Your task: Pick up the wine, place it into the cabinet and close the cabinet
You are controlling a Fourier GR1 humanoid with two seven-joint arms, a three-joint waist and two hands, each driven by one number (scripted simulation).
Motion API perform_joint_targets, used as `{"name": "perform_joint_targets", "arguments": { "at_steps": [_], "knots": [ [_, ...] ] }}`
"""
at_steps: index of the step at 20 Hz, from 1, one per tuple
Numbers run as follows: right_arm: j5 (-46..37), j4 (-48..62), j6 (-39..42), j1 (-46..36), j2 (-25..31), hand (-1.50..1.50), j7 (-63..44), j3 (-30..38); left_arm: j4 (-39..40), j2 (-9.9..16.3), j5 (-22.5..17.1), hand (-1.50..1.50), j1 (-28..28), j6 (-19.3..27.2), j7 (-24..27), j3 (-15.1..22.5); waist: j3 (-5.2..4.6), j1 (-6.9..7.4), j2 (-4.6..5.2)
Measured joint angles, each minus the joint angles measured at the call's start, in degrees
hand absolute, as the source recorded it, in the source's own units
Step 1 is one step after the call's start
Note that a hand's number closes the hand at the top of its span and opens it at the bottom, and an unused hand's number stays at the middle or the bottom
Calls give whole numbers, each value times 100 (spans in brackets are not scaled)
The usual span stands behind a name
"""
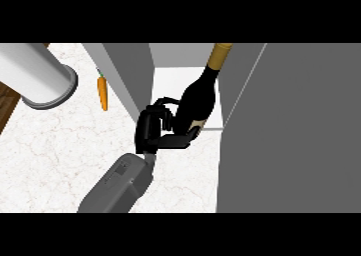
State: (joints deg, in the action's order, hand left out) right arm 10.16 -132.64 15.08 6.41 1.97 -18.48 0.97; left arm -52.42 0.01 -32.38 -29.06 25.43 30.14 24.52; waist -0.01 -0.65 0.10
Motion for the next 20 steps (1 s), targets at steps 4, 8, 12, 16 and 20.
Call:
{"name": "perform_joint_targets", "arguments": {
  "at_steps": [4,8,12,16,20],
  "knots": [
    [103,104,24,-50,36,-150,41,127,488,0,-520,150,-88,-206,479,34,-1,-18,5],
    [129,177,-22,-203,66,-150,-40,175,987,0,-992,150,-321,-604,763,-33,-4,-30,9],
    [183,116,9,-121,78,-150,-54,201,1366,0,-1332,150,-605,-756,892,80,-2,-40,8],
    [238,245,185,59,65,-150,214,261,1786,0,-1551,150,-927,-916,938,112,-2,-53,11],
    [157,288,163,32,0,-150,218,145,2272,0,-1826,150,-1275,-1096,1021,147,-3,-85,28]
  ]
}}
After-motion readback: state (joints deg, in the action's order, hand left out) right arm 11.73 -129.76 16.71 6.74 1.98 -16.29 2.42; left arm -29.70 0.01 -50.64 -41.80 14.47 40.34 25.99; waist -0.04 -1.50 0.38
